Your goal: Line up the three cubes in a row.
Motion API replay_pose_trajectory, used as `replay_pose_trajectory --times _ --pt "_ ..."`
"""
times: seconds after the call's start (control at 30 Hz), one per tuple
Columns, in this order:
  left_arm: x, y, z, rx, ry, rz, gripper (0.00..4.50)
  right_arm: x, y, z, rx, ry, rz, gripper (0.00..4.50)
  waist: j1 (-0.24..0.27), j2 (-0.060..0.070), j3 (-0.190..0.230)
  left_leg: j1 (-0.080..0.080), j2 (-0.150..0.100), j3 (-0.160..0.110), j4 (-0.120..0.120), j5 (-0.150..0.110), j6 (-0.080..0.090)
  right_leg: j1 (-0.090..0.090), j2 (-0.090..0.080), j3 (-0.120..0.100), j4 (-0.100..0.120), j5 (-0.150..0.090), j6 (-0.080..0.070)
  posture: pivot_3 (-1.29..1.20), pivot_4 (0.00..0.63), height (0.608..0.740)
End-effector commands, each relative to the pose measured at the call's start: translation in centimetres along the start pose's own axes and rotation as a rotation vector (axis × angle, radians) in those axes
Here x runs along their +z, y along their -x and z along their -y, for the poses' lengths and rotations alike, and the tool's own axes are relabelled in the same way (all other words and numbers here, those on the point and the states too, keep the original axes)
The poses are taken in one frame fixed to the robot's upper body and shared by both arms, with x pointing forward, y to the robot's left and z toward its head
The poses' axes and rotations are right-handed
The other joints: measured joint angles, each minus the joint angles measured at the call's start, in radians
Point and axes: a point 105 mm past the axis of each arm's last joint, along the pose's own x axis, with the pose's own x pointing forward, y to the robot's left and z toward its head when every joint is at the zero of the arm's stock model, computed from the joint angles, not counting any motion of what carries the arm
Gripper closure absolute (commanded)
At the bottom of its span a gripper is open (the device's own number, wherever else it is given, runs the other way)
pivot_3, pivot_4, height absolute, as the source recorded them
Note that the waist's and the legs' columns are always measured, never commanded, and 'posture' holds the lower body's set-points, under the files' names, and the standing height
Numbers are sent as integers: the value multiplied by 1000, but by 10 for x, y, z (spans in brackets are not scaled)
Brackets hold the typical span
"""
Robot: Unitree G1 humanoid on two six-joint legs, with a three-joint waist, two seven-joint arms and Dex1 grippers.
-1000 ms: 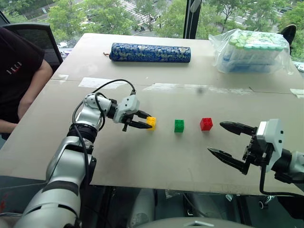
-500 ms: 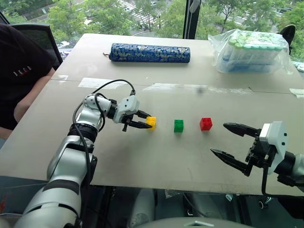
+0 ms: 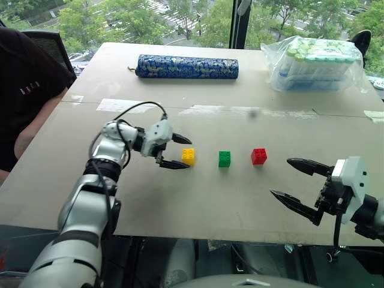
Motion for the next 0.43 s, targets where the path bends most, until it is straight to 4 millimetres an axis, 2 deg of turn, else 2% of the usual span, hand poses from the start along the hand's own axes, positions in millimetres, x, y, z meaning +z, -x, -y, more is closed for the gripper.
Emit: replay_pose_trajectory --times 0.03,0.27,0.43 --pt "15 23 14 107 28 55 26 -2 11 8 -51 24 2 0 -5 0 0 0 0 0 0 0 0 0 0 0 0 0 0 0 150 740" --pt "7 55 67 440 278 85 26 -38 45 24 -201 -26 -117 0 8 1 0 1 2 0 -1 0 0 1 -4 0 -1 0 0 0 150 740" --pt "1 57 104 535 383 77 26 -50 62 26 -241 -42 -157 0 21 1 0 4 2 3 -1 0 0 2 -3 2 -1 -3 3 0 150 740"
